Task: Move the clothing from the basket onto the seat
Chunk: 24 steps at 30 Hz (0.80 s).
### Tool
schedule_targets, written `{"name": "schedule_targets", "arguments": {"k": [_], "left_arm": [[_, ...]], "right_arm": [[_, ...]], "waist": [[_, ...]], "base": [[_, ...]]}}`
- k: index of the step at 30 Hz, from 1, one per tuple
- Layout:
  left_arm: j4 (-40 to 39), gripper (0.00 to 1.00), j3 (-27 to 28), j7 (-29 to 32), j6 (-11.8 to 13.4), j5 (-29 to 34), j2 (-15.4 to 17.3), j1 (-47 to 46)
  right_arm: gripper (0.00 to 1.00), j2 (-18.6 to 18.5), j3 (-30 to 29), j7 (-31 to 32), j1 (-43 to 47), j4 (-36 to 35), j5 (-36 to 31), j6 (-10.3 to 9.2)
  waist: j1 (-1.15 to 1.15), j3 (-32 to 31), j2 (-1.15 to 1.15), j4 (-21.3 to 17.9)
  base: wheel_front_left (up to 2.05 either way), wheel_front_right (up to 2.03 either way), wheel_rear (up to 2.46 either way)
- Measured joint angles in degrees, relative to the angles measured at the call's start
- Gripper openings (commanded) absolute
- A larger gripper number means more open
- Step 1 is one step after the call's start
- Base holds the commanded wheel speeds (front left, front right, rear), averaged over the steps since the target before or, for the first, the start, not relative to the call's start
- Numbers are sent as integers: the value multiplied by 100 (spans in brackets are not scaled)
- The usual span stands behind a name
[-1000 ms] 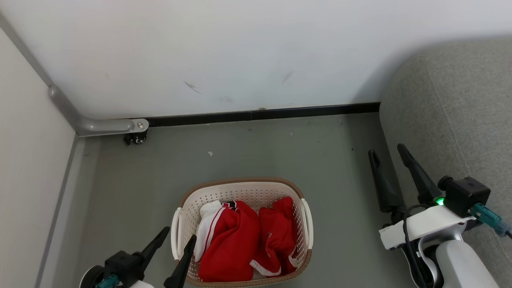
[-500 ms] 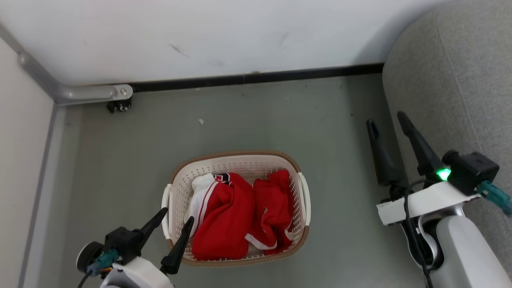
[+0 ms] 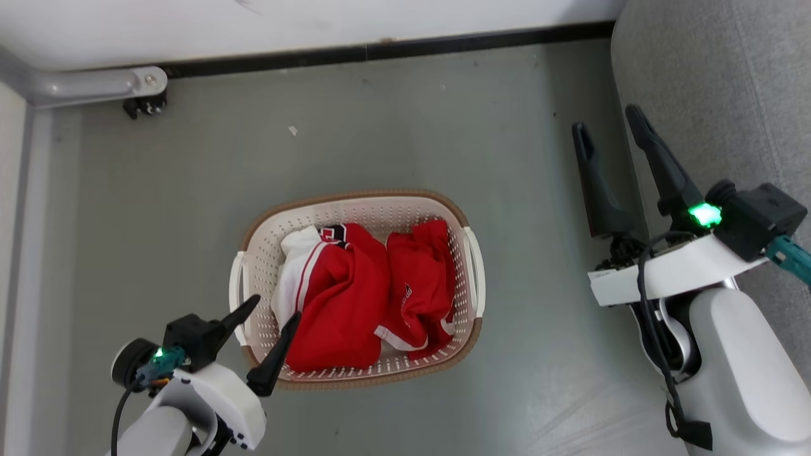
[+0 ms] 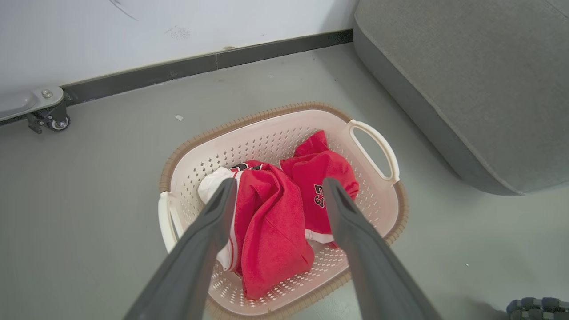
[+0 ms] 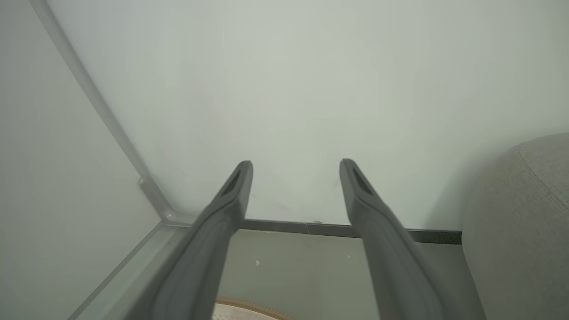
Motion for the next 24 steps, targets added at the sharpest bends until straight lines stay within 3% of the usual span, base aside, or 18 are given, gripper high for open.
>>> {"name": "schedule_targets", "arguments": {"k": [24], "left_arm": [[407,100,-1096,287,0,-441,321,-1249]], "right_arm": [[100,-52,526,-7,-1032,-216,119,0]], "waist": [[0,1299,0,-187]], "base": [[0,0,0]]}}
